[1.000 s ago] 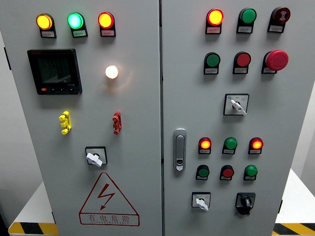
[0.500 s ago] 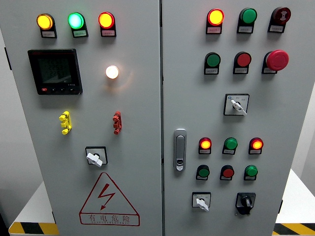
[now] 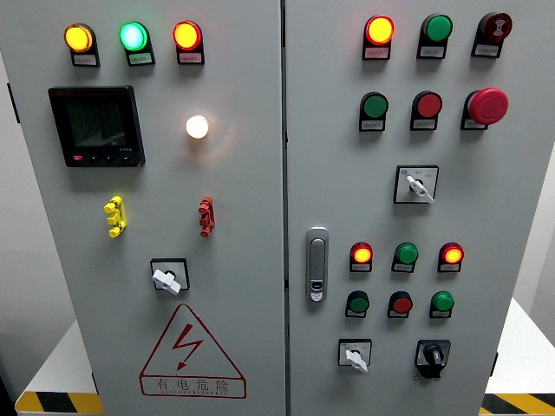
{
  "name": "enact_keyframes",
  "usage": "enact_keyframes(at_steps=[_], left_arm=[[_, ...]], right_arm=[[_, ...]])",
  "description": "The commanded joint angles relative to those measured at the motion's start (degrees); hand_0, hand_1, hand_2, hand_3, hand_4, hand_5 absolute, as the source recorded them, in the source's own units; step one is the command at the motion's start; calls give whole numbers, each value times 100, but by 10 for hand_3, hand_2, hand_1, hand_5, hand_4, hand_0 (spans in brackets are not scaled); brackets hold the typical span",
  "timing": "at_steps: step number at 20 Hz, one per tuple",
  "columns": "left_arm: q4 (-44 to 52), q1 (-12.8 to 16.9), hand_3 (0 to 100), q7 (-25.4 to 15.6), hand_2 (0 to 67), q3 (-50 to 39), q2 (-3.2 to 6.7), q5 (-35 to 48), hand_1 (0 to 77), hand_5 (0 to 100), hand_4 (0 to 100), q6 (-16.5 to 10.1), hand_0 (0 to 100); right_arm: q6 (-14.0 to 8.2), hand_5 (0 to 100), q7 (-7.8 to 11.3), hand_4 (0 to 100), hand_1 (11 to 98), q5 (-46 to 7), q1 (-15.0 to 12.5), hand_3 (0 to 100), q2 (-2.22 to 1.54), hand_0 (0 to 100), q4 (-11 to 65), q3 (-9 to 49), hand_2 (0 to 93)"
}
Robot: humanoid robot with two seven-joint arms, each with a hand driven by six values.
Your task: Trip black knob to open circuit
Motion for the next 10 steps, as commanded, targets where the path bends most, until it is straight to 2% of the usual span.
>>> enact_keyframes(at_steps=[1,2,4,6,7,10], left_arm=[[0,1,214,0,129,0,5,0,31,15,67,0,0],[0,1,214,0,129,0,5,0,31,15,67,0,0],[0,1,213,0,129,0,5,0,31,15,67,0,0],[0,1,214,0,129,0,5,0,30,15,67,0,0],[0,-7,214,0,129,0,5,0,30,15,67,0,0],[0,1,214,0,129,0,-4,0,30,15,67,0,0]], right_arm=[[-108,714,-87,663,451,9,241,558,1,651,26,-6,0],[-143,719,-131,669,451,9,338,565,2,654,26,-6,0],[-179,780,-201,747,456,9,549,641,-7,665,18,-6,0],[-293,827,-236,782,458,35,734,713,-16,674,0,-6,0],[-311,876,-271,813,459,44,787,765,-16,679,0,-6,0],[-319,936,-307,845,463,44,866,809,-7,688,0,-6,0]])
